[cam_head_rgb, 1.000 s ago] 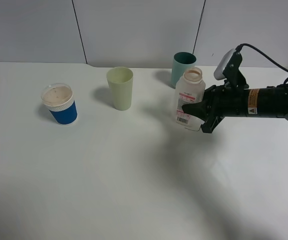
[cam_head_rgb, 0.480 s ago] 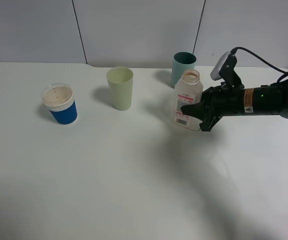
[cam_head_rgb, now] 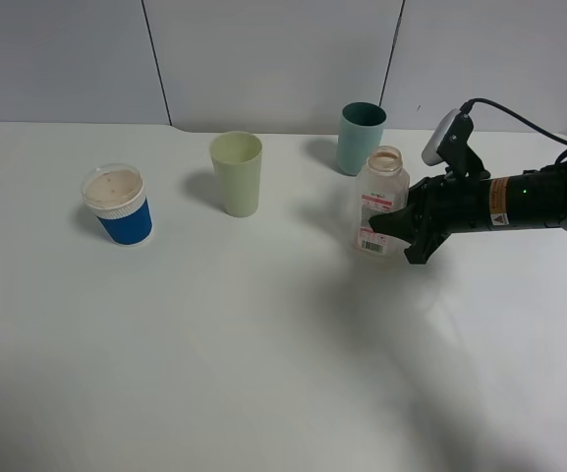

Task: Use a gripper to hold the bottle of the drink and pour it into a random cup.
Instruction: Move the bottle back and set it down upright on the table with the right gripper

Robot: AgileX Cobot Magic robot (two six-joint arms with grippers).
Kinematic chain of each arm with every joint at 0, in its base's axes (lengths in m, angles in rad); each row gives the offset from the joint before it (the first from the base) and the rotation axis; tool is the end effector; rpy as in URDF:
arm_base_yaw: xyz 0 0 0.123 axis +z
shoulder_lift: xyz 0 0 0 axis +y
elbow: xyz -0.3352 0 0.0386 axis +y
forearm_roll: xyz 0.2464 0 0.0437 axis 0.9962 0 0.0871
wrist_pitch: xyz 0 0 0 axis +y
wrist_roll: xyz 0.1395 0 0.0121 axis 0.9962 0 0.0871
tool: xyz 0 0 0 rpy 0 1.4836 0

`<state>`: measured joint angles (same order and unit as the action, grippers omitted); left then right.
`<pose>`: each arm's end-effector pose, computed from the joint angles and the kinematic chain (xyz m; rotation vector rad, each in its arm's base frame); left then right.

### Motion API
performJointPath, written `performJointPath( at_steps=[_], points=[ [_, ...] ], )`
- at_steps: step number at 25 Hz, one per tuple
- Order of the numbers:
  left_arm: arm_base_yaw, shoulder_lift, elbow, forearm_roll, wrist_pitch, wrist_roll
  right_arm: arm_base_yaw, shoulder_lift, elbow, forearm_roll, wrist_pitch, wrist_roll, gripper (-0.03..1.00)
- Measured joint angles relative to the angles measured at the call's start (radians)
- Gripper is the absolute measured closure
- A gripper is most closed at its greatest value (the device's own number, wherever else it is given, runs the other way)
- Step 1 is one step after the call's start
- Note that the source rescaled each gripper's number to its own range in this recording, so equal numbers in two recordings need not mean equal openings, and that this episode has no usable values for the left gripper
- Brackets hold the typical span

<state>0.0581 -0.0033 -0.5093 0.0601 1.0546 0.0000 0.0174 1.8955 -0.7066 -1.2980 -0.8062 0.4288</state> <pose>-0.0168 0.0064 0.2580 -0.0618 2.0249 0.1084 0.3423 0.1032 0.1418 -1.1239 1.8586 0.5062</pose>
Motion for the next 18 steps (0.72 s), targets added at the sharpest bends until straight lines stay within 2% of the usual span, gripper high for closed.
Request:
performJointPath(
  at_steps=[7, 18],
  points=[
    [0.0, 0.0, 0.0, 0.0, 0.0, 0.0, -0.022, 0.0, 0.0, -0.022, -0.001, -0.001, 0.97],
    [0.0, 0.0, 0.0, 0.0, 0.0, 0.0, -0.03, 0.0, -0.001, -0.031, -0.018, -0.071, 0.97]
  ],
)
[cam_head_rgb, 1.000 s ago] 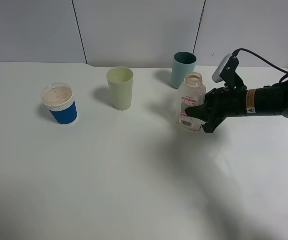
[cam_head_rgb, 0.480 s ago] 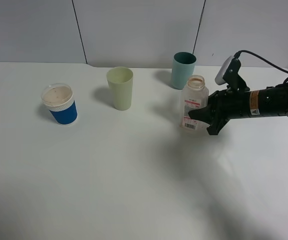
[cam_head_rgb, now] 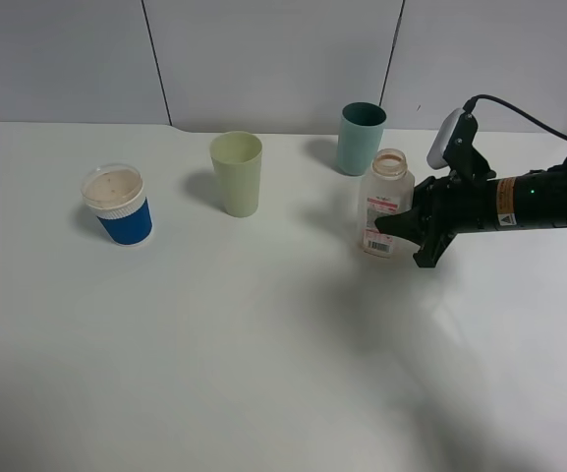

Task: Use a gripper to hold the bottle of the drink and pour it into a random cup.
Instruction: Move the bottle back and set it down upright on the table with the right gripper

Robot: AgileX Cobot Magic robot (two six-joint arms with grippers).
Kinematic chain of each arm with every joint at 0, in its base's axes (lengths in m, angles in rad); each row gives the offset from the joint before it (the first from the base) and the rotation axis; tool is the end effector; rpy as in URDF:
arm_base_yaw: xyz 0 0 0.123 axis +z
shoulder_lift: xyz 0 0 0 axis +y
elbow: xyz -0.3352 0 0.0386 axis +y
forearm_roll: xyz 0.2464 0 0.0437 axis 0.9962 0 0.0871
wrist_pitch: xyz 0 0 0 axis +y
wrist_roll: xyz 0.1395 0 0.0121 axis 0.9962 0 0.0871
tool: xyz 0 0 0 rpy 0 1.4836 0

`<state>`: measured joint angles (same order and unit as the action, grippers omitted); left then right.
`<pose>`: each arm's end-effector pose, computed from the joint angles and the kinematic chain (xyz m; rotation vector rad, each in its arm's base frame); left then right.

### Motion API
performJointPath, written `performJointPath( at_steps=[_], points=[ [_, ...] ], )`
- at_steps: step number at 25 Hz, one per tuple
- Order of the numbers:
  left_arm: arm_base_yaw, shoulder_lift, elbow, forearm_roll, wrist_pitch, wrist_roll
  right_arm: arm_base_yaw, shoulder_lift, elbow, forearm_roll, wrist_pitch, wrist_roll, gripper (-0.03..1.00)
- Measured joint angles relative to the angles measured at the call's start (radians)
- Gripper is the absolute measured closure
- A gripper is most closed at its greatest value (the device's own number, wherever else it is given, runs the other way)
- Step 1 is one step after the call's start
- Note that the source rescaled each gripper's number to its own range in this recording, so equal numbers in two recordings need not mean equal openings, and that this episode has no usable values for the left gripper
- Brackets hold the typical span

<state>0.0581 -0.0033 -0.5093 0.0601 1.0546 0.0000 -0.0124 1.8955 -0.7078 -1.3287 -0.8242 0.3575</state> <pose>-0.0168 0.0064 0.2580 -0.0618 2.0249 0.1084 0.3424 0.0955 0.1425 -1.1900 1.8032 0.4661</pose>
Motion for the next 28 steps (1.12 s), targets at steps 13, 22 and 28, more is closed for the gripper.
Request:
performJointPath(
  at_steps=[13, 22, 28],
  points=[
    [0.0, 0.0, 0.0, 0.0, 0.0, 0.0, 0.0, 0.021, 0.0, 0.032, -0.024, -0.045, 0.97],
    [0.0, 0.0, 0.0, 0.0, 0.0, 0.0, 0.0, 0.081, -0.001, 0.059, -0.108, -0.081, 0.97],
    [0.0, 0.0, 0.0, 0.0, 0.0, 0.0, -0.005, 0.082, -0.001, 0.06, -0.112, -0.088, 0.97]
  ],
)
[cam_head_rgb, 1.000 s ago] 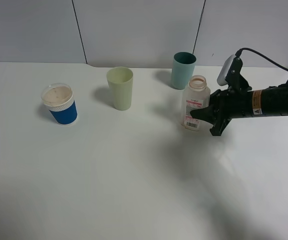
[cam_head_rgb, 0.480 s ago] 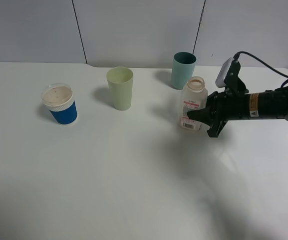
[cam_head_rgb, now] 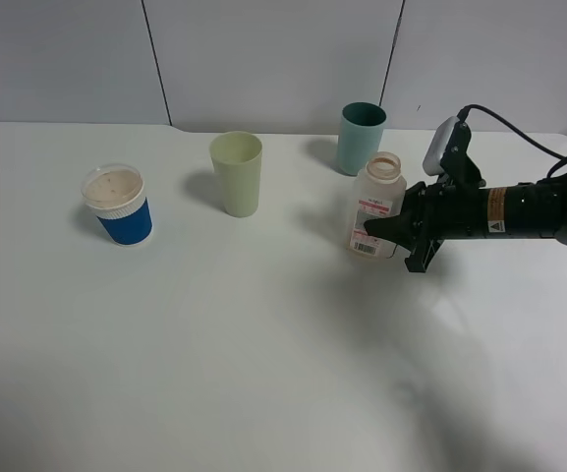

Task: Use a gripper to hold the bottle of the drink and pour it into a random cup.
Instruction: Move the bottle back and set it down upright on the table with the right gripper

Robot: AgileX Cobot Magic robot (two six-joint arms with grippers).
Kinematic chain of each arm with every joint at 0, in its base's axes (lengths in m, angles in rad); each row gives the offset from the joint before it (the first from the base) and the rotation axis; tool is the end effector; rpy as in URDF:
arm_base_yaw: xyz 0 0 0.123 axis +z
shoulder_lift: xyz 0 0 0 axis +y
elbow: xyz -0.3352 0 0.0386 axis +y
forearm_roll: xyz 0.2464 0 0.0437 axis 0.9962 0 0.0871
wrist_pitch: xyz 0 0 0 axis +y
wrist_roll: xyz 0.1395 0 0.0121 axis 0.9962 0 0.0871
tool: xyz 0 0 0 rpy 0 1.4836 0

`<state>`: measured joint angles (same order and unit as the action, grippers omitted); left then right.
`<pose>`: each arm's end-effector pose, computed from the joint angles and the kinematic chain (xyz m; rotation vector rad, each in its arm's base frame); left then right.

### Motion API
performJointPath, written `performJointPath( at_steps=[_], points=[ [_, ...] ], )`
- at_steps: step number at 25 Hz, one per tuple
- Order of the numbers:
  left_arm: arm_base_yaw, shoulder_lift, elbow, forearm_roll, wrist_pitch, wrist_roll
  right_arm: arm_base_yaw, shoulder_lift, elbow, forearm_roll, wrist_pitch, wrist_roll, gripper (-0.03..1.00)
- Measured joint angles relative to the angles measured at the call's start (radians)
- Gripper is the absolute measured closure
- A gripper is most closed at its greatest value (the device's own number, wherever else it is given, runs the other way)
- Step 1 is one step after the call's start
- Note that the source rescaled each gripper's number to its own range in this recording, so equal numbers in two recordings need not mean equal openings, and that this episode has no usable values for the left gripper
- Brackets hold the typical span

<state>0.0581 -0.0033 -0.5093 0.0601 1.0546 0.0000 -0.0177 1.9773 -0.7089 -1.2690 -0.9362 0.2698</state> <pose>-0.0168 0.0064 0.2580 -0.0618 2.0249 0.1084 0.3475 0.1015 0.1293 -1.1606 1.7387 0.5413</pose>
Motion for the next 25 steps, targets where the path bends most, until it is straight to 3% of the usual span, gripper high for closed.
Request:
performJointPath(
  at_steps=[25],
  points=[
    [0.0, 0.0, 0.0, 0.0, 0.0, 0.0, -0.03, 0.0, 0.0, -0.03, -0.003, 0.012, 0.97]
  ],
)
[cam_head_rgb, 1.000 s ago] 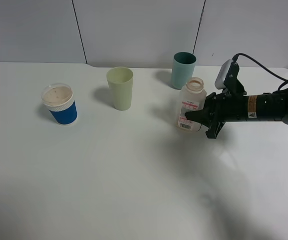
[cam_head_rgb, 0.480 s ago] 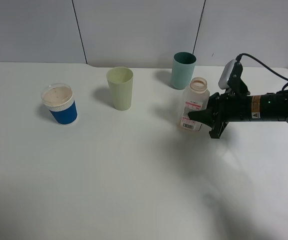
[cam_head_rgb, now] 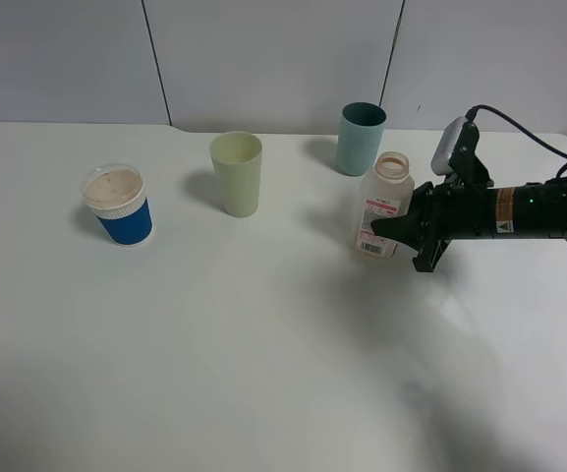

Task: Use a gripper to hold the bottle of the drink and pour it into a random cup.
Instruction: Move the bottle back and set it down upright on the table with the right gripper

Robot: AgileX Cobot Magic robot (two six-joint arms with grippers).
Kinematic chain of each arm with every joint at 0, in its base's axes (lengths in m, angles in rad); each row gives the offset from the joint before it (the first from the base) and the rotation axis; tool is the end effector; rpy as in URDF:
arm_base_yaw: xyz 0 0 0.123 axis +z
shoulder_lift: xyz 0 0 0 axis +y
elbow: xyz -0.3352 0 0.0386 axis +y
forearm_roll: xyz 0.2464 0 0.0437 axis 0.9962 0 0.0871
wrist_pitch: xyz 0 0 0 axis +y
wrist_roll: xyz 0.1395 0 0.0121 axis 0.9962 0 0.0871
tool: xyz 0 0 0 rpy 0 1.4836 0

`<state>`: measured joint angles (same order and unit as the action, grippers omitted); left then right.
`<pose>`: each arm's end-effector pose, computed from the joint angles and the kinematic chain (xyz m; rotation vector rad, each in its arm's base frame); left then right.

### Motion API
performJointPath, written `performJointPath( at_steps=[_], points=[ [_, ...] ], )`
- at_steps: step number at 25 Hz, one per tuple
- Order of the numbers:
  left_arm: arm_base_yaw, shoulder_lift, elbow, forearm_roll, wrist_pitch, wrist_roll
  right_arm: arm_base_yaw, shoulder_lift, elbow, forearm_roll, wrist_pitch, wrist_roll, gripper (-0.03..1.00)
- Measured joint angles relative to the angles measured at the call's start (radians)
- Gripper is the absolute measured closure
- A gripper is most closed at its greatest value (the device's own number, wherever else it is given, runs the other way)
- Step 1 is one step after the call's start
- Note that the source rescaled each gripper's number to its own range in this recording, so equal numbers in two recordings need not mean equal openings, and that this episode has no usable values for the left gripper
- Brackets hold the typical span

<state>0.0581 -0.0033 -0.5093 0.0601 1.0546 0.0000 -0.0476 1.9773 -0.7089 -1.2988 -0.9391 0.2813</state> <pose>-0.0168 0.0064 0.2580 -0.0618 2.0249 0.1084 0.3474 0.0924 0.1284 -1.1562 1.7505 0.5399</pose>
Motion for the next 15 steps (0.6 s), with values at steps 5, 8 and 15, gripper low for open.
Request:
performJointPath(
  at_steps=[5, 8, 15],
  points=[
    [0.0, 0.0, 0.0, 0.0, 0.0, 0.0, 0.0, -0.001, 0.0, 0.003, 0.006, 0.001, 0.97],
    [0.0, 0.0, 0.0, 0.0, 0.0, 0.0, 0.0, -0.001, 0.0, 0.009, 0.008, 0.013, 0.97],
    [0.0, 0.0, 0.0, 0.0, 0.0, 0.0, 0.0, -0.001, 0.0, 0.01, 0.005, 0.02, 0.97]
  ],
)
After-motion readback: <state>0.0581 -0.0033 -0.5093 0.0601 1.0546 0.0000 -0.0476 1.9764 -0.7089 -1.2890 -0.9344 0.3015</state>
